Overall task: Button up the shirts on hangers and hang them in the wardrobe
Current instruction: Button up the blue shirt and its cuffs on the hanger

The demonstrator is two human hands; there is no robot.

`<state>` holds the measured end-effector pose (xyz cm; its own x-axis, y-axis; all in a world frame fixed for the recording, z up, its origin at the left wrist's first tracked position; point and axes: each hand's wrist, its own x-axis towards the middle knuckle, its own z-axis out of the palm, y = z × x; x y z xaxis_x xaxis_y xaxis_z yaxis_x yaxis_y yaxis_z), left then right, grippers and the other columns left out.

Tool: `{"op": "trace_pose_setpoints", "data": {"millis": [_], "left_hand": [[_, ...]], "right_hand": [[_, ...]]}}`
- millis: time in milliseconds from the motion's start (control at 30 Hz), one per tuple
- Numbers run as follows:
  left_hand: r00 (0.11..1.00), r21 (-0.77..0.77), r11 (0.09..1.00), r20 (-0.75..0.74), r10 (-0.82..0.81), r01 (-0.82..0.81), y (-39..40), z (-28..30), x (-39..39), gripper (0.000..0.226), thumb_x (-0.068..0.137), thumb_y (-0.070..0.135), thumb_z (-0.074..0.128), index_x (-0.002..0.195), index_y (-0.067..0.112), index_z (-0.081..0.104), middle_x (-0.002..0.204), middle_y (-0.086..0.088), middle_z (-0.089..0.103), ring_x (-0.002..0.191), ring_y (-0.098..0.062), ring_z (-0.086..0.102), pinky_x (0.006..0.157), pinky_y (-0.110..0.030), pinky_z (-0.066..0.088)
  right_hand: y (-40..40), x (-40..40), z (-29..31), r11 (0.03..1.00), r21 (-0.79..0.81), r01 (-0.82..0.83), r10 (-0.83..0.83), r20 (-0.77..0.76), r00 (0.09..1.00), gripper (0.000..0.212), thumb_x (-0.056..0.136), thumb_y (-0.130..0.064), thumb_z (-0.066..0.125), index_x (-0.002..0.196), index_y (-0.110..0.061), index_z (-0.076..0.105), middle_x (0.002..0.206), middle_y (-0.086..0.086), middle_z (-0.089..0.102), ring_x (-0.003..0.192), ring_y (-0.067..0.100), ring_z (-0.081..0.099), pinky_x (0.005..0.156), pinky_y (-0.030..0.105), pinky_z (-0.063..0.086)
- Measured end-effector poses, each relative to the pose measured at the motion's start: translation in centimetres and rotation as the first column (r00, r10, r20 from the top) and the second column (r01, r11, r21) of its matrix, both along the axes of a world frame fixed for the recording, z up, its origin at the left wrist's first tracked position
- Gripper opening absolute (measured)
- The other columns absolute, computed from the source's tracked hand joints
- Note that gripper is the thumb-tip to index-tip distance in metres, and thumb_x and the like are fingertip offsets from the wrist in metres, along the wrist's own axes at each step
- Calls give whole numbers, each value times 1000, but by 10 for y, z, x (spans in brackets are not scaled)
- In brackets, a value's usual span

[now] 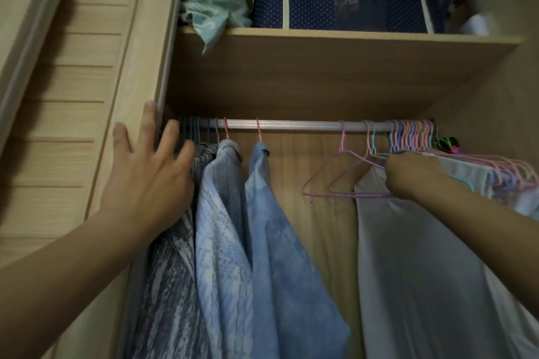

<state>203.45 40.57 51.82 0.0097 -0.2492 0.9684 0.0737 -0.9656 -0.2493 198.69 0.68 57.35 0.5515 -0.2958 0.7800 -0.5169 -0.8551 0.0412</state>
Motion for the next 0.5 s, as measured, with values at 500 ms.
{"op": "trace_pose_setpoints", "data": {"millis": [500], "left_hand": [[962,-102,957,52,-268,272,4,-3,-5,47,86,32,42,121,8,61,144,-24,45,149,-43,24,115,-67,25]], "right_hand": [[213,57,15,152,662,-734,903,210,376,12,96,4,50,92,-4,58,80,19,54,54,24,54,74,48,53]]}}
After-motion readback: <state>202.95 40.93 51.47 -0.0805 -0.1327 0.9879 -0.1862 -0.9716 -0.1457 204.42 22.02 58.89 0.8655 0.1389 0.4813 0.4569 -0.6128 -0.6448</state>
